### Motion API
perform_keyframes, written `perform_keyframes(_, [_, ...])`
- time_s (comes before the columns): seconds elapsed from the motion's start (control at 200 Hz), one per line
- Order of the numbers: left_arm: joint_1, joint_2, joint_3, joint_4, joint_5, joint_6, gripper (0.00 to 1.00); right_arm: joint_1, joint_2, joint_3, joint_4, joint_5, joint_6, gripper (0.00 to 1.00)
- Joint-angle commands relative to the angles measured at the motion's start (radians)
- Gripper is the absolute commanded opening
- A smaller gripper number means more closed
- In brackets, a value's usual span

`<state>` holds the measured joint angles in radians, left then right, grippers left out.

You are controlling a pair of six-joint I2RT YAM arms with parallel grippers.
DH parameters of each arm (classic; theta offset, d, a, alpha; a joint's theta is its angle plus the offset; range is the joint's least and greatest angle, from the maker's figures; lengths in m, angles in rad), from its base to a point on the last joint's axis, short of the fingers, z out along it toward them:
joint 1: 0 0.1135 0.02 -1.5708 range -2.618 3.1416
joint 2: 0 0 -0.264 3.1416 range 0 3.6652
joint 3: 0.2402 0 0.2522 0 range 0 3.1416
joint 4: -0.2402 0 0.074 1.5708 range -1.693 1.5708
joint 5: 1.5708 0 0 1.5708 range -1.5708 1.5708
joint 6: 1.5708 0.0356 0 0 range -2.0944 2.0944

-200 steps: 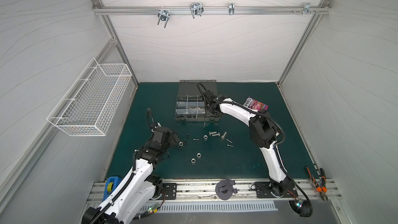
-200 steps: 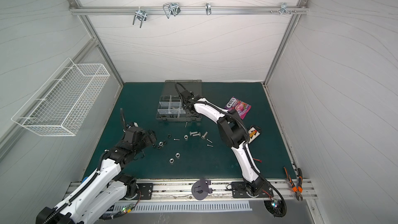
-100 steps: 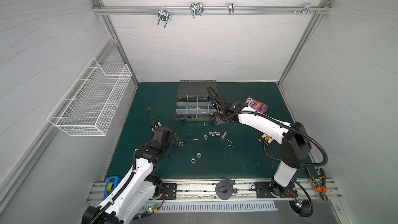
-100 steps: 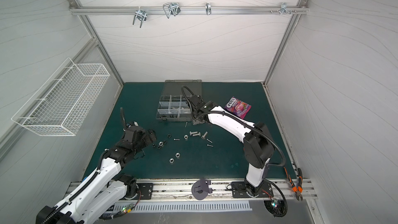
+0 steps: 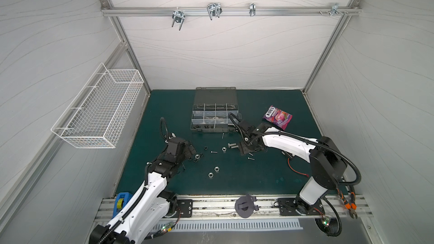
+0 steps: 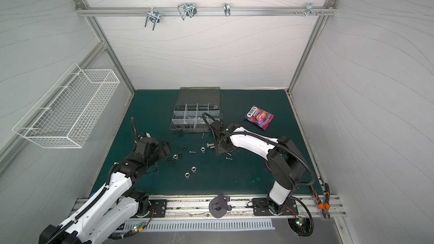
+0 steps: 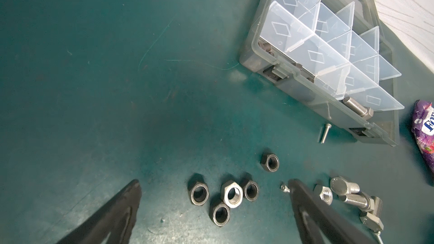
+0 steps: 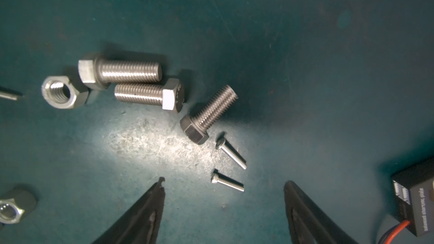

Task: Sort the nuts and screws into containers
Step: 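Move the right gripper back down to the remaining silver bolts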

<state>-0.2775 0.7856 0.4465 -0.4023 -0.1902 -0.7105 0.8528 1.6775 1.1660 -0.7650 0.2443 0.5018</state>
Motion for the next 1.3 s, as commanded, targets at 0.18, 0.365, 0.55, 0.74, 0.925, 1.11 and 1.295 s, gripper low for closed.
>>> perform_keyframes(0.18, [0.004, -0.019, 0.032, -0.005, -0.014, -0.015, 0.99, 0.001, 0.1, 0.021, 0.022, -0.025, -0.032, 0.83])
perform_keyframes(0.365, [0.003, -0.007, 0.031, 0.003, -0.013, -0.012, 0.99, -0.033, 0.132, 0.018, 0.047, -0.036, -0.031, 0.83])
perform_keyframes(0.55, [0.003, 0.011, 0.032, 0.015, -0.003, -0.017, 0.99, -0.067, 0.168, 0.018, 0.073, -0.039, -0.033, 0.83])
perform_keyframes(0.74, [0.003, 0.018, 0.034, 0.021, 0.0, -0.015, 0.99, -0.093, 0.211, 0.03, 0.098, -0.043, -0.025, 0.81])
perform_keyframes(0.925, [0.003, 0.023, 0.037, 0.023, -0.002, -0.013, 0.99, -0.115, 0.245, 0.053, 0.118, -0.05, -0.02, 0.78])
perform_keyframes(1.11, [0.003, 0.029, 0.036, 0.025, -0.001, -0.014, 0.99, -0.122, 0.264, 0.068, 0.135, -0.06, -0.019, 0.75])
perform_keyframes(1.295, [0.003, 0.031, 0.037, 0.026, 0.001, -0.013, 0.99, -0.122, 0.289, 0.082, 0.13, -0.065, -0.026, 0.71])
